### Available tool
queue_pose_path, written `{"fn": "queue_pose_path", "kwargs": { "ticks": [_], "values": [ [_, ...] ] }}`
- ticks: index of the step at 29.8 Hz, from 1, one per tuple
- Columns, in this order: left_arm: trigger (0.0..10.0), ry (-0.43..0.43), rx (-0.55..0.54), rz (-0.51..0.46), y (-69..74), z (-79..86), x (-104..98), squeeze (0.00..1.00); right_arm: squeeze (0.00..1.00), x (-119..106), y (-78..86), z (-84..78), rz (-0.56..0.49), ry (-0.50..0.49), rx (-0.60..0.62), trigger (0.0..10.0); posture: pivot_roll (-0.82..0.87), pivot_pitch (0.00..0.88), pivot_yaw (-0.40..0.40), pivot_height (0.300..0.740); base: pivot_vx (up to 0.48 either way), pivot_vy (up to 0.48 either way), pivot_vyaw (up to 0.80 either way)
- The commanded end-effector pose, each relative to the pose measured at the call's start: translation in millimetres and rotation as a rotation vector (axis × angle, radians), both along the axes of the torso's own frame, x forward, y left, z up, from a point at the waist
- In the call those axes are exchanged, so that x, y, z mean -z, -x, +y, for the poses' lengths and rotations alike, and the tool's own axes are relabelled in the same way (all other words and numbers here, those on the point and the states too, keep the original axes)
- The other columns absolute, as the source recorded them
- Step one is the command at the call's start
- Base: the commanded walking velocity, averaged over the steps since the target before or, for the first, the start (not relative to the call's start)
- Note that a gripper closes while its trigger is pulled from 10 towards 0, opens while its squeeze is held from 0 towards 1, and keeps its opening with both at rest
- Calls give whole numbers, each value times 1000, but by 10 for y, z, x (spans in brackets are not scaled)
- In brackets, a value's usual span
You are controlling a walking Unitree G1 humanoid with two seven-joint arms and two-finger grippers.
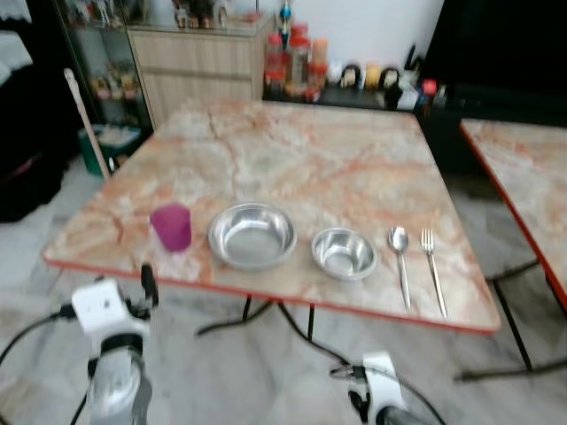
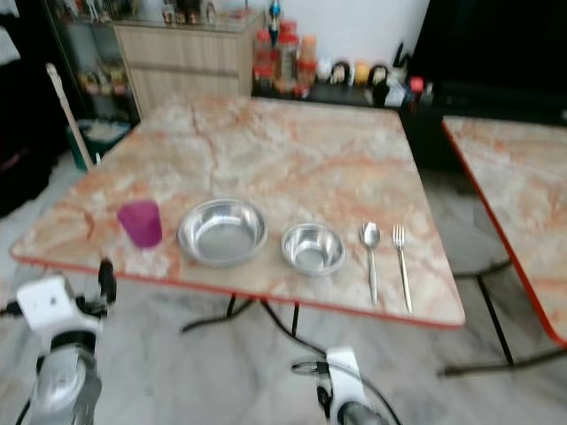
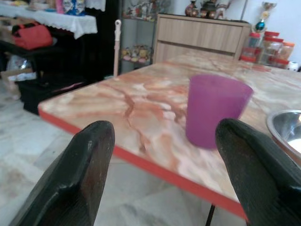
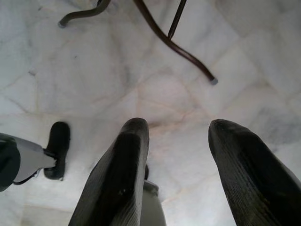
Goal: Setting the table
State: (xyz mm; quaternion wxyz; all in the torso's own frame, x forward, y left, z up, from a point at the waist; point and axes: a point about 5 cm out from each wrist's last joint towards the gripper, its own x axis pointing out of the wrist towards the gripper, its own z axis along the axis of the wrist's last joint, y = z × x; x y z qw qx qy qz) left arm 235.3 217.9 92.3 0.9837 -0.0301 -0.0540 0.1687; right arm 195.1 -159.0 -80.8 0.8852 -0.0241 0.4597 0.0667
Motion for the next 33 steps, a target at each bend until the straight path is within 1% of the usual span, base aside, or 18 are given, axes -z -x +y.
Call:
{"fn": "queue_pose_path", "kwargs": {
  "ticks": [1, 3, 8, 12, 14, 16, 19, 22, 25, 26, 27, 29, 30, 32, 33],
  "values": [
    [10000, 12, 18, 2, -18, -46, -2, 0, 0, -9, -12, -54, -3, 15, 7, 10000, 158, 0, -76, 740, 0, -311, 0],
    [10000, 13, 20, 1, -19, -48, -3, 0, 0, -9, -12, -57, -4, 16, 9, 10000, 157, 0, -77, 740, 0, -311, 0],
    [10000, 38, 30, 2, -29, -65, 8, 0, 0, -9, -11, -72, -4, 21, 9, 10000, 154, 0, -81, 740, 0, 0, 0],
    [10000, 105, 52, -6, -57, -81, -10, 0, 0, -8, -7, -83, -2, 26, 9, 10000, 157, 0, -84, 740, 0, 0, 0],
    [10000, 162, 68, -22, -78, -93, -40, 0, 0, -8, -6, -82, -2, 26, 8, 10000, 159, 0, -83, 740, 0, 0, 0],
    [10000, 236, 67, -57, -108, -84, -103, 0, 0, -7, -6, -77, -2, 26, 5, 10000, 160, 0, -83, 740, 0, 0, 0],
    [10000, 270, 62, -88, -142, -64, -171, 0, 0, -5, -3, -69, -1, 24, 2, 10000, 160, 0, -80, 740, 0, 0, 0],
    [10000, 278, 78, -101, -211, -56, -228, 0, 0, -4, -1, -59, 0, 23, -2, 10000, 162, 0, -79, 740, 0, 0, 0],
    [10000, 373, 104, -95, -331, -68, -248, 0, 0, -3, -1, -50, 1, 24, -9, 10000, 164, 0, -78, 740, 0, 0, 0],
    [10000, 373, 104, -95, -331, -68, -248, 0, 0, -3, -1, -50, 1, 24, -9, 10000, 164, 0, -78, 740, 0, 0, 0],
    [10000, 384, 119, -94, -363, -83, -256, 0, 0, -3, -2, -49, 1, 24, -11, 10000, 164, 0, -78, 740, 0, 0, 0],
    [10000, 437, 145, -70, -419, -116, -247, 0, 0, -5, -6, -45, 1, 25, -13, 10000, 158, 0, -73, 740, 0, 0, 0],
    [10000, 471, 152, -34, -441, -137, -214, 0, 0, -6, -9, -45, 0, 25, -13, 10000, 155, 0, -71, 740, 0, 0, 0],
    [10000, 510, 170, 8, -456, -178, -163, 0, 0, -10, -17, -43, -1, 25, -13, 10000, 153, 0, -69, 740, 0, 0, 0],
    [10000, 518, 224, 96, -469, -269, -72, 0, 0, -11, -20, -36, 0, 24, -16, 10000, 151, 0, -68, 740, 0, 0, 0]
  ]
}}
